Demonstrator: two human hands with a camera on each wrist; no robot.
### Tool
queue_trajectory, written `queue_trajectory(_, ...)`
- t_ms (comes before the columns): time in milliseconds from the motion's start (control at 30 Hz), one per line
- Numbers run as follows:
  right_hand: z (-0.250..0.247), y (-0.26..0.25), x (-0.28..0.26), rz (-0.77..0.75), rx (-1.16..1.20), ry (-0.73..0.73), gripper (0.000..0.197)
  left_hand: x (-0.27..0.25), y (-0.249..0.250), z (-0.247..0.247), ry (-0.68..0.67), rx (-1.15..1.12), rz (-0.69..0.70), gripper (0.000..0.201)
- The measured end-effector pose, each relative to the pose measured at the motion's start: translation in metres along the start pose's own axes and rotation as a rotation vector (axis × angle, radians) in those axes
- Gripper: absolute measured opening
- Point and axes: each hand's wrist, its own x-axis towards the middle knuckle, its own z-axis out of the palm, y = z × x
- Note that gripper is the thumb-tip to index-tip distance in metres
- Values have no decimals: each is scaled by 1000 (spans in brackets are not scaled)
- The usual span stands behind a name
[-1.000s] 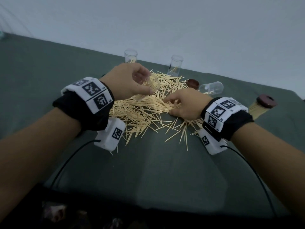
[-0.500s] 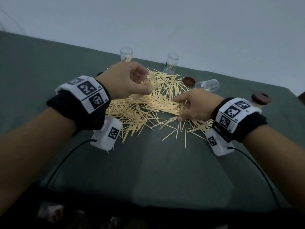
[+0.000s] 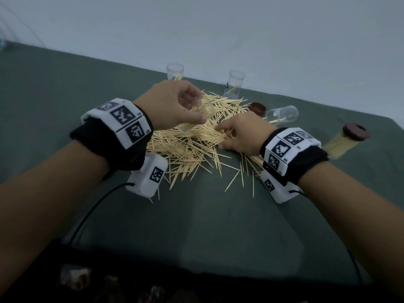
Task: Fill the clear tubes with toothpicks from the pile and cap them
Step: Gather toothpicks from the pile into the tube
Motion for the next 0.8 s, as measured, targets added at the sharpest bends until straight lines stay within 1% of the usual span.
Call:
queue_trajectory(200,1,3,-1,-3,19,62,47,0,1,0,-4,14,3,58)
queue_trajectory(400,3,1,0,3,41,14,57,0,1,0,3,12,1,57)
queue_trajectory(633,5,2,3,-11,30,101,47,-1,2,-1,9,10,1,57)
queue_trajectory(800,4,8,2,-17,30,116,42,-1,1,-2,5,22,-1,59)
